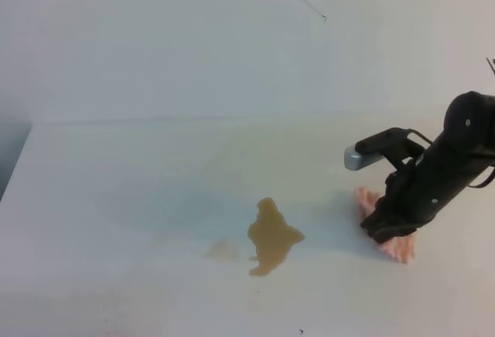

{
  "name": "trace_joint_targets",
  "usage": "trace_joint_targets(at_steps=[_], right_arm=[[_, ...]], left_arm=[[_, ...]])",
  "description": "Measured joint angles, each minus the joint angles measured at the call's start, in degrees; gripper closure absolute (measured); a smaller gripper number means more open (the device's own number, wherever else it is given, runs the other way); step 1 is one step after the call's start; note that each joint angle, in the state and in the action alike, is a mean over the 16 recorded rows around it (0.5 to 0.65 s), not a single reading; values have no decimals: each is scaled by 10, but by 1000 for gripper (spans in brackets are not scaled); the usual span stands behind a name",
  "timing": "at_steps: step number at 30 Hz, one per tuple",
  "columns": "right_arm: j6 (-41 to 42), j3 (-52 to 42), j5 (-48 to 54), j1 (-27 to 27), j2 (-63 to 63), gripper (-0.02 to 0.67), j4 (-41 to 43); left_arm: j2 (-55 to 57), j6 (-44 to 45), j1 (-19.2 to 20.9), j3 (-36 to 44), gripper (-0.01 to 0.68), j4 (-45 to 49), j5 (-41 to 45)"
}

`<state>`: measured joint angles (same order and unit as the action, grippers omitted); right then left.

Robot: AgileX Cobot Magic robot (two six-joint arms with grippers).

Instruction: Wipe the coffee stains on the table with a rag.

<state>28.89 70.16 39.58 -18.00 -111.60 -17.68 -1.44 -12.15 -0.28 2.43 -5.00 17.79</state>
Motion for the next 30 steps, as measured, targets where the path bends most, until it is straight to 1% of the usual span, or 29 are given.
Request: trace_joint_targets(at_steps=[11, 30], right_arm=[[57, 61, 26, -24, -31, 649, -91], [101, 99, 25, -85, -111, 645, -210]], left_arm=[[0, 0, 0, 0, 672, 0, 0], [0, 0, 0, 0, 672, 0, 0]])
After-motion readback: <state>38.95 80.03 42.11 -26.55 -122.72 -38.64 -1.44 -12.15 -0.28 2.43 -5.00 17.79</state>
